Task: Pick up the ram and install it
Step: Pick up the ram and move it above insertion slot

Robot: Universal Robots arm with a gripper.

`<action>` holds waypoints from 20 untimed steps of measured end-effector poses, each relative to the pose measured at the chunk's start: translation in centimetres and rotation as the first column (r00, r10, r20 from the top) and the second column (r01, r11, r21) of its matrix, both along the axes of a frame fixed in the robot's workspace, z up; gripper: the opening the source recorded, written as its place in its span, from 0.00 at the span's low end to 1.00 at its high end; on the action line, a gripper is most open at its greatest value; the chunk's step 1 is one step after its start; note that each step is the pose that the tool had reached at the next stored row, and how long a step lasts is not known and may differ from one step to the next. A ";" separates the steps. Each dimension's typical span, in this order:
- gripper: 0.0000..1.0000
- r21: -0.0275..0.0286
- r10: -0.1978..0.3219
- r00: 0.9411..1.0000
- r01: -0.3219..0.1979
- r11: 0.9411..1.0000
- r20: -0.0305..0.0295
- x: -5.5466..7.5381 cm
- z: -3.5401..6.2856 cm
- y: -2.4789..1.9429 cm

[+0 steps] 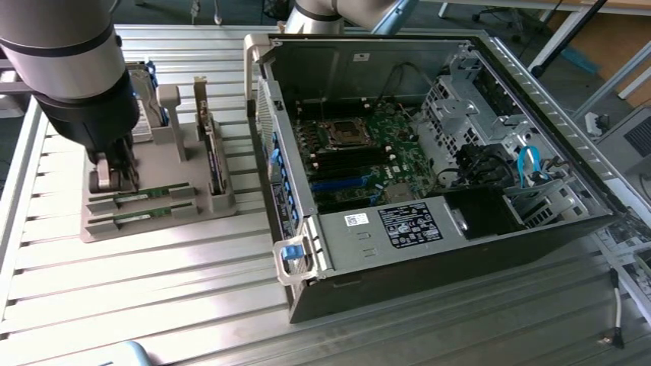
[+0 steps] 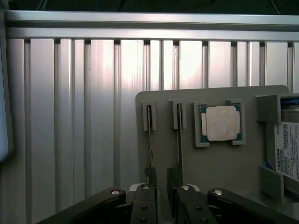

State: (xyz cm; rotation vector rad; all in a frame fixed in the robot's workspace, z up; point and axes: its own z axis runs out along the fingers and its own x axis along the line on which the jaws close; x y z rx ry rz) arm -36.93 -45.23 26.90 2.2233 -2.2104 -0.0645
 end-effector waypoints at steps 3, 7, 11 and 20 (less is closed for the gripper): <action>0.24 0.000 0.000 1.000 0.000 1.000 0.000 0.0 -0.28 0.00; 0.24 0.000 0.000 1.000 0.000 1.000 0.000 0.0 -0.64 0.00; 0.24 0.000 0.000 1.000 0.000 1.000 0.000 0.0 -0.97 0.00; 0.24 0.000 0.000 1.000 0.000 1.000 0.000 0.0 -0.99 -0.09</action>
